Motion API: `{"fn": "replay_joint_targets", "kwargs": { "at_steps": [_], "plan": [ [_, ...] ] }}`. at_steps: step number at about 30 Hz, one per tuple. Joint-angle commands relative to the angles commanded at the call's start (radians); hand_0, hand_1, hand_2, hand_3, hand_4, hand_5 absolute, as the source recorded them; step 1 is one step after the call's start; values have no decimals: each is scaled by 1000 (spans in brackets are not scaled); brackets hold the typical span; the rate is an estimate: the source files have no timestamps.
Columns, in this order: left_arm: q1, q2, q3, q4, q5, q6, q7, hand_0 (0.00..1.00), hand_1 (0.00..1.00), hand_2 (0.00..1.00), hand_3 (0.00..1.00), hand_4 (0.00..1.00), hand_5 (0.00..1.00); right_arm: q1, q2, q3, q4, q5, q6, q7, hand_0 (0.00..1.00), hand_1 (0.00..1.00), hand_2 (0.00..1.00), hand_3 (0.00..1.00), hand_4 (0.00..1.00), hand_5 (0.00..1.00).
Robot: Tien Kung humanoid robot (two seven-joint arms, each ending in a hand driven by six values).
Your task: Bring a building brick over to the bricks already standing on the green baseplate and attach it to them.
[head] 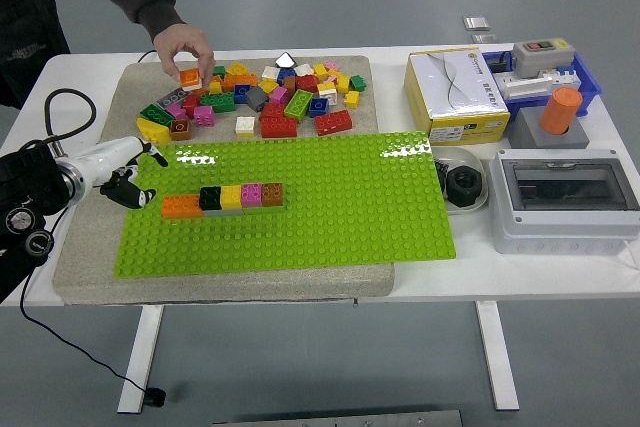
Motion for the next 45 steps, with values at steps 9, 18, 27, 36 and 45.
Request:
{"fn": "replay_joint_targets", "kwargs": {
  "at_steps": [9,18,27,36,45],
  "plan": [
    [139,41,-172,-52,44,32,-36,107,2,31,749,591,2,8,2,25,0,-11,-3,-8,638,442,605,718,723,942],
    [280,52,-344,-76,71,49,-64,107,2,31,748,588,2,16,9,74,0,-57,-3,-22,638,447,612,716,722,941],
    [379,-7,-517,-139,103,60,-71,107,2,30,746,580,2,23,26,146,0,-144,-3,-46,637,457,634,714,717,954],
    [419,-51,-561,-187,127,76,-82,108,2,30,745,576,2,32,38,135,0,-116,-20,-38,638,459,637,714,719,953],
    [431,-74,-563,-207,148,95,-95,108,2,29,743,570,2,35,47,76,0,-13,-56,-6,631,459,659,726,711,948]
  ]
}}
